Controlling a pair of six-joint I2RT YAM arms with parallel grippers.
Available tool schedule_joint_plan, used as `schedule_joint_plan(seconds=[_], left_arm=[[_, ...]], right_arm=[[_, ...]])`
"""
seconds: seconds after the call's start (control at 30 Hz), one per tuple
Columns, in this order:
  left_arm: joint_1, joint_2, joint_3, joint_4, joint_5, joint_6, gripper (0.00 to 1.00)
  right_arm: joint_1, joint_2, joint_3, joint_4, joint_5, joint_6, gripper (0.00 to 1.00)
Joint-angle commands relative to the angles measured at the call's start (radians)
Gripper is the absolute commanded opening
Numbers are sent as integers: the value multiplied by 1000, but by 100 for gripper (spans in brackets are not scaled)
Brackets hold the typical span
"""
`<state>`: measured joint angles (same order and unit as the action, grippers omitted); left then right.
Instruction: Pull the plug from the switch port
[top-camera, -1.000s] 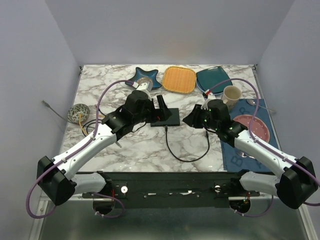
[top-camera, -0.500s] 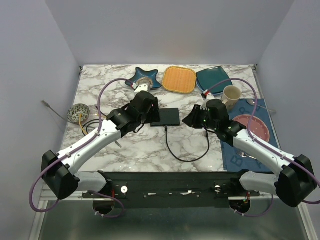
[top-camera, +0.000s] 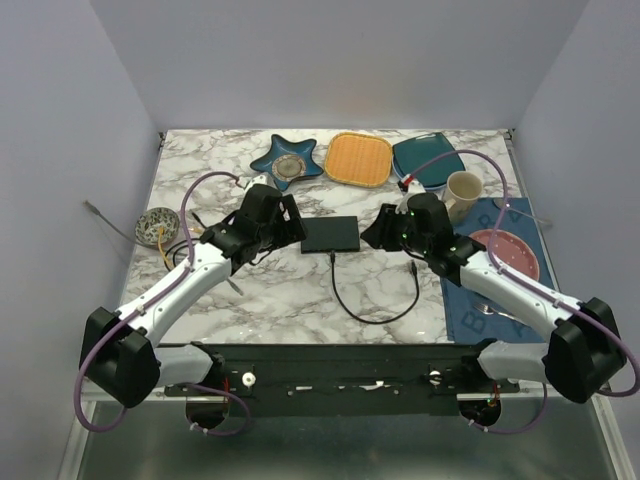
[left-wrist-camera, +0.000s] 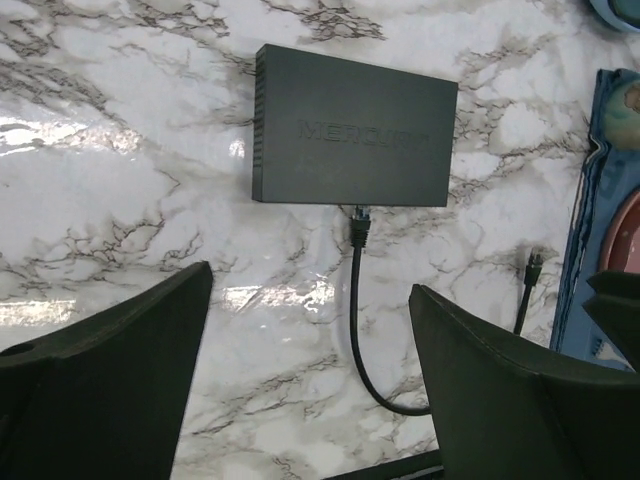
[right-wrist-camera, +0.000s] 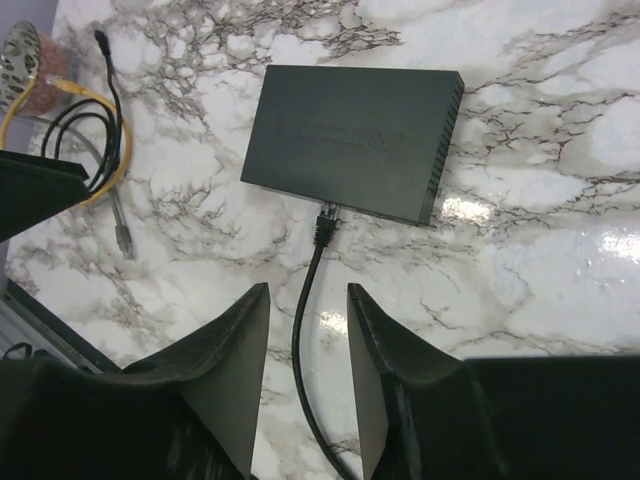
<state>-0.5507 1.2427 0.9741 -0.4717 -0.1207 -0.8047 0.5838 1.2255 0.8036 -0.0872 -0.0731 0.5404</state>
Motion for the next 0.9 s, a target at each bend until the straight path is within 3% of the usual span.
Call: schedule_joint_plan(seconds=[0.0,0.13,0.3,0.5,0.63,0.87], left_arm=[[-9,-20,8,87,59,-33,84],[-3,-78,-150,344,88,-134,87],[17,-59,-250,467,242,-169,86],[17,-28,-413,781,316,-281,91],[17,24,-442,844,335,-295,90],[15,147,-437,870,360,-292,84]], right_arm=[[8,83,45,73,-4,12,47],[8,123,23,185,-2,30,47],[8,227,126,124,-37,-6,40],[1,391,250,90,-34,7,19],[-10,498,318,53,-57,24,8],[-58,623,410,41,-79,58,3]])
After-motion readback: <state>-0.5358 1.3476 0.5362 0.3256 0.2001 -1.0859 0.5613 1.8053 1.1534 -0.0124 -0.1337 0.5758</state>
